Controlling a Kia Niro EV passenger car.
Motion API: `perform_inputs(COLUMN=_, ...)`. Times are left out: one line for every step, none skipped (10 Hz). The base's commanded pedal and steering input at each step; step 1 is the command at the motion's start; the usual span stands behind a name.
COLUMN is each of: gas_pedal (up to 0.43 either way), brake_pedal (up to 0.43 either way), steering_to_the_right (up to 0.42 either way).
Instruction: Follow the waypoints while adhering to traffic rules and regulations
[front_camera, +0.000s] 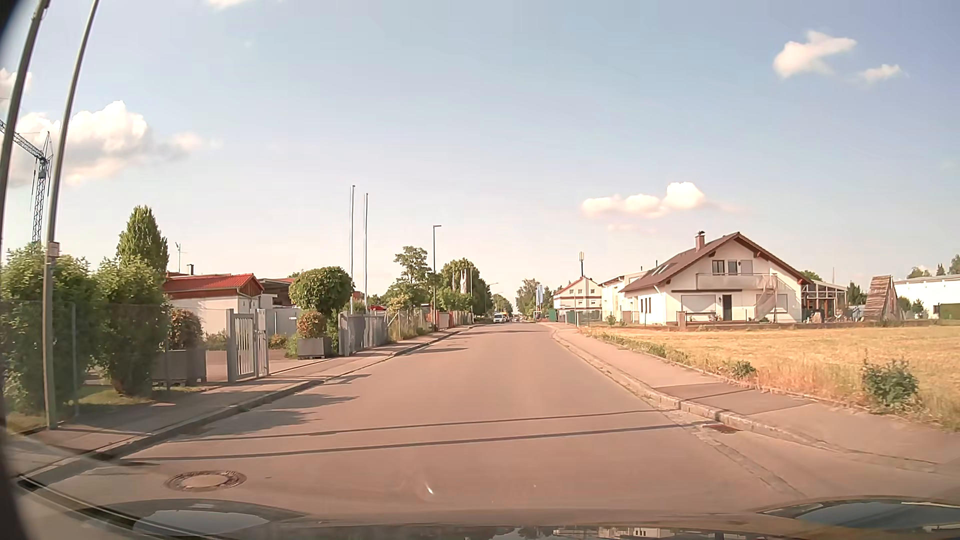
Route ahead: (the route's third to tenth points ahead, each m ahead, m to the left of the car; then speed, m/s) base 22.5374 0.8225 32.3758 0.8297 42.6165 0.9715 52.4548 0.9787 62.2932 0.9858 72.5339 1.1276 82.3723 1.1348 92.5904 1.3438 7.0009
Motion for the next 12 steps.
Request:
perform_inputs(gas_pedal=0.35, brake_pedal=0.012, steering_to_the_right=0.005)
perform_inputs(gas_pedal=0.311, brake_pedal=0.018, steering_to_the_right=0.004)
perform_inputs(gas_pedal=0.299, brake_pedal=0.018, steering_to_the_right=0.004)
perform_inputs(gas_pedal=0.299, brake_pedal=0.012, steering_to_the_right=0.002)
perform_inputs(gas_pedal=0.299, brake_pedal=0.018, steering_to_the_right=0.001)
perform_inputs(gas_pedal=0.299, brake_pedal=0.012, steering_to_the_right=0.0)
perform_inputs(gas_pedal=0.287, brake_pedal=0.012, steering_to_the_right=0.0)
perform_inputs(gas_pedal=0.26, brake_pedal=0.012, steering_to_the_right=-0.001)
perform_inputs(gas_pedal=0.24, brake_pedal=0.012, steering_to_the_right=0.001)
perform_inputs(gas_pedal=0.22, brake_pedal=0.012, steering_to_the_right=0.005)
perform_inputs(gas_pedal=0.22, brake_pedal=0.012, steering_to_the_right=0.008)
perform_inputs(gas_pedal=0.169, brake_pedal=0.012, steering_to_the_right=0.009)
